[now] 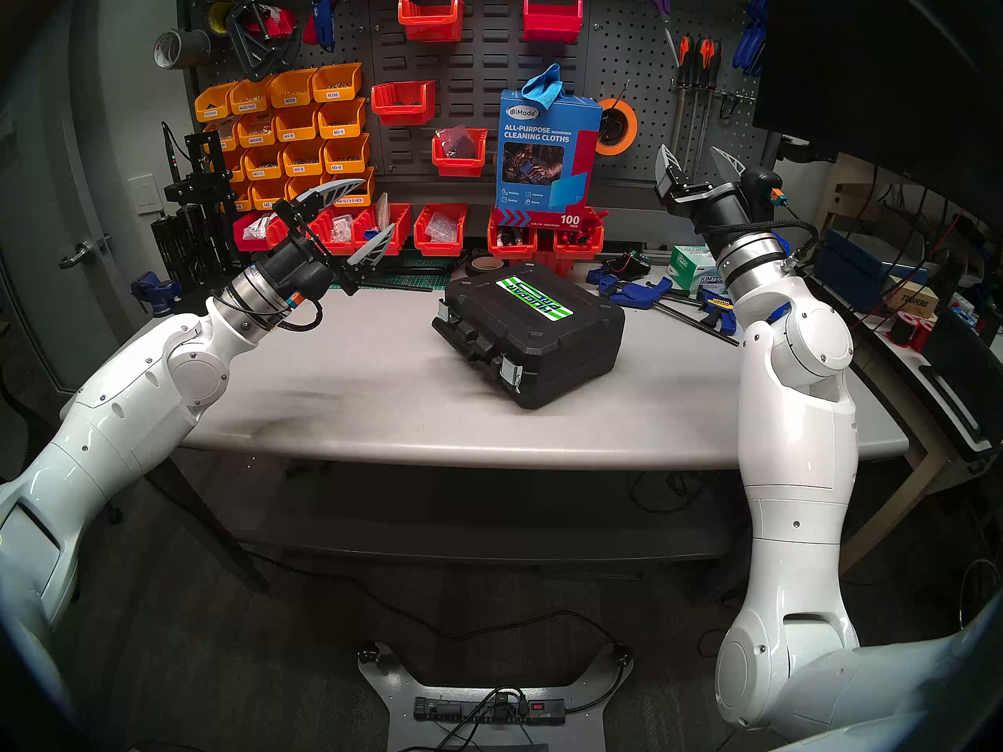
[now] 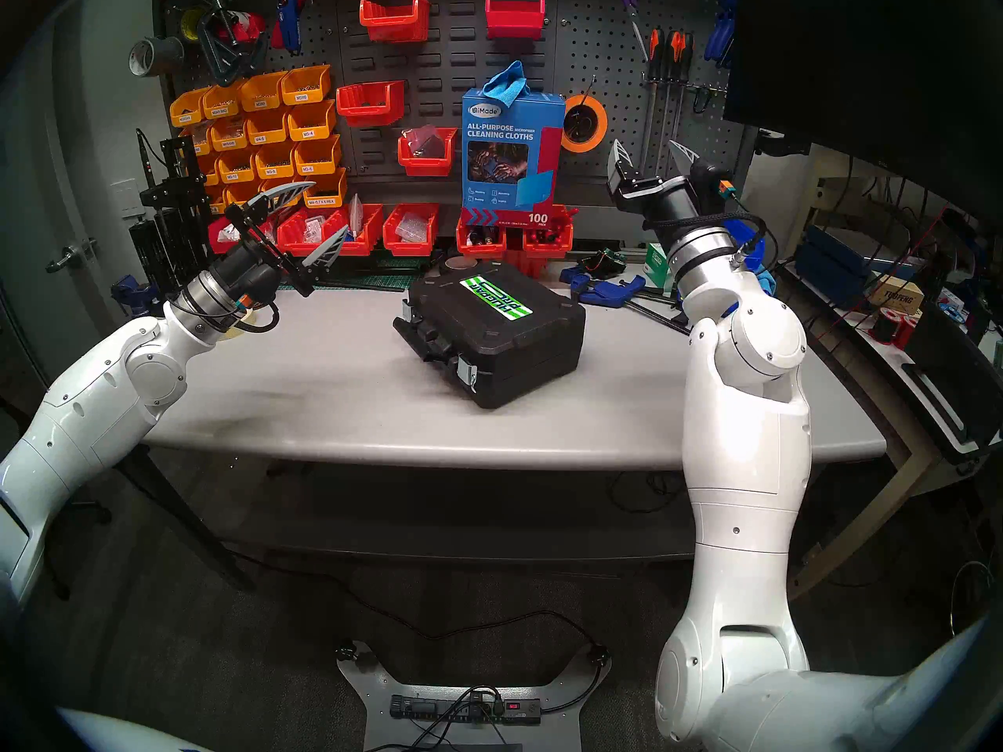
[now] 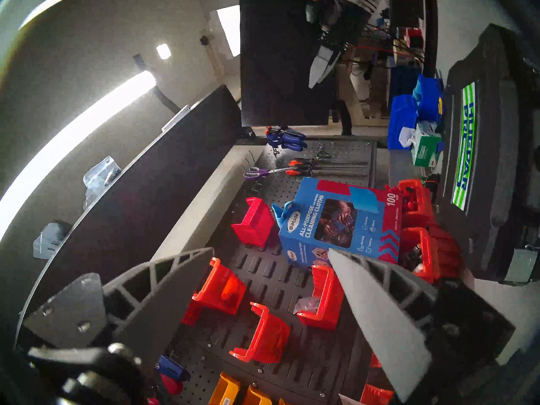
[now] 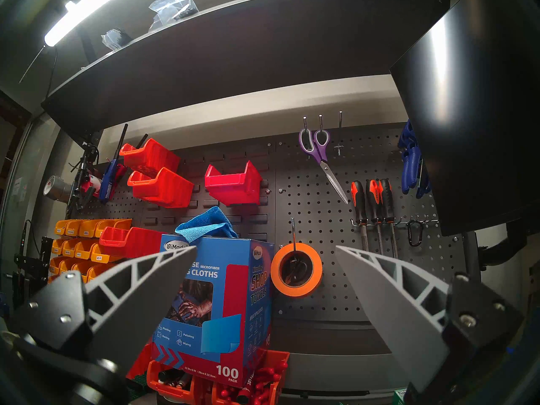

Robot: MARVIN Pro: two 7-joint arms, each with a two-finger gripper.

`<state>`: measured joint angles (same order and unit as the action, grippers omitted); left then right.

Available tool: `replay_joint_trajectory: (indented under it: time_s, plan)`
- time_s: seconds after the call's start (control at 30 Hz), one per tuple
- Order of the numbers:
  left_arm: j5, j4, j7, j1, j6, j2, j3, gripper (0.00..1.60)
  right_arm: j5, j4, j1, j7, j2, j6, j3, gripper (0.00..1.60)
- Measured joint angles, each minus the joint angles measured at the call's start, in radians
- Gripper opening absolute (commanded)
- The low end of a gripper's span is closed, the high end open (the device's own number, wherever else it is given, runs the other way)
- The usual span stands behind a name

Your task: Open the tool box

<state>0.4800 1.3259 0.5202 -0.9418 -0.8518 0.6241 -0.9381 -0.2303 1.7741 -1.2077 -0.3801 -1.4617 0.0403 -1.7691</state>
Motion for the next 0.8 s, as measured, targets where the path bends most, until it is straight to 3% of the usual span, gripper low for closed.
replay_joint_trajectory:
  time_s: [0.17,0.33,0.63,0.8]
  plan:
    - [-0.035,-0.026,0.009,0.013,-0.078,-0.017,0.013,1.60,-0.002,0.000,-0.001,0.001,0.001,0.000,0.001,1.60]
    - [-0.096,-0.066,-0.001,0.028,-0.103,-0.042,0.041,1.60,-0.003,0.000,-0.001,0.002,0.003,0.000,0.002,1.60]
    - [-0.356,-0.074,-0.034,0.018,-0.104,-0.042,0.077,1.60,-0.005,0.001,-0.002,0.004,0.005,0.000,0.003,1.60]
    - [-0.498,-0.020,-0.049,0.004,-0.045,-0.028,0.099,1.60,-0.006,0.001,-0.002,0.004,0.006,-0.001,0.004,1.60]
